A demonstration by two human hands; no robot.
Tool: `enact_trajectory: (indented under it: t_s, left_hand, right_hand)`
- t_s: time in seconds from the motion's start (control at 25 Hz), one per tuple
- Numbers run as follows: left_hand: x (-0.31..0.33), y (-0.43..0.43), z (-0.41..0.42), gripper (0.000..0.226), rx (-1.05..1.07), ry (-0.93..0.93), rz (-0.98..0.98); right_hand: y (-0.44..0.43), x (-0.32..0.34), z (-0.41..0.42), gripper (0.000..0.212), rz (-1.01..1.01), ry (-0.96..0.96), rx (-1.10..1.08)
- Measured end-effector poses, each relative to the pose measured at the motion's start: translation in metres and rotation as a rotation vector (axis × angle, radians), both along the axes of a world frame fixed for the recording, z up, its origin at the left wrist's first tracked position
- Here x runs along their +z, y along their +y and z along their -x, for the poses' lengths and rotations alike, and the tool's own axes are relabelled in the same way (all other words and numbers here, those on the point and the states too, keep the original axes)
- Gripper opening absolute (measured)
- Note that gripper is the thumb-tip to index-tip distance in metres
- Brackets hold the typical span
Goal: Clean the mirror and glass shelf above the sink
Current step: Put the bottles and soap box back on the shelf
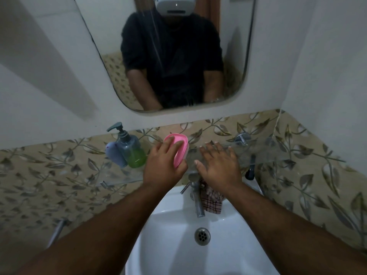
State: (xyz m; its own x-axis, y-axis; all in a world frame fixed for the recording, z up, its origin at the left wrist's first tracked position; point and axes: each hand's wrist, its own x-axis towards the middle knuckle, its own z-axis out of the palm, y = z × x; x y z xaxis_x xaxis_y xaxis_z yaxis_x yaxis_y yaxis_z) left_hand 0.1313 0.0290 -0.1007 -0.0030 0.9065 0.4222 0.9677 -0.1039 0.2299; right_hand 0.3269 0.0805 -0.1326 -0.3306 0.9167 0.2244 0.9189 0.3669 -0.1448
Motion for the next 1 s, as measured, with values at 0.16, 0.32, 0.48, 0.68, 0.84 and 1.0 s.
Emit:
enact_trajectory:
  t_s: [0.16,0.32,0.48,0.68,0.84,1.0]
  left_hand:
    - [0.007,-0.009,-0.006,0.056,0.034,-0.275,-0.023]
    - [0.012,-0.005,-0.011,0.053,0.085,-0.534,-0.065]
    - [0.011,0.002,-0.010,0.042,0.014,-0.658,-0.101]
    - [0.013,0.004,-0.001,0.026,0.173,-0.764,-0.099]
    - [-0.001,-0.002,0.004,0.047,0.180,-0.589,-0.050]
    - [-0.010,-0.006,0.001,0.062,0.083,-0.379,-0.053]
  right_hand:
    - [0.000,-0.001,0.000,0.090,-0.021,-0.015,0.000]
    - [0.000,-0.002,0.000,0.090,-0.017,-0.022,0.001]
    - [0.000,0.000,0.000,0.091,0.002,-0.026,0.006]
    - [0.001,-0.003,0.000,0.089,-0.023,-0.024,0.000]
    - [0.001,-0.005,0.001,0.085,-0.043,-0.026,-0.014]
    - [0.002,-0.007,0.001,0.085,-0.053,-0.010,-0.012]
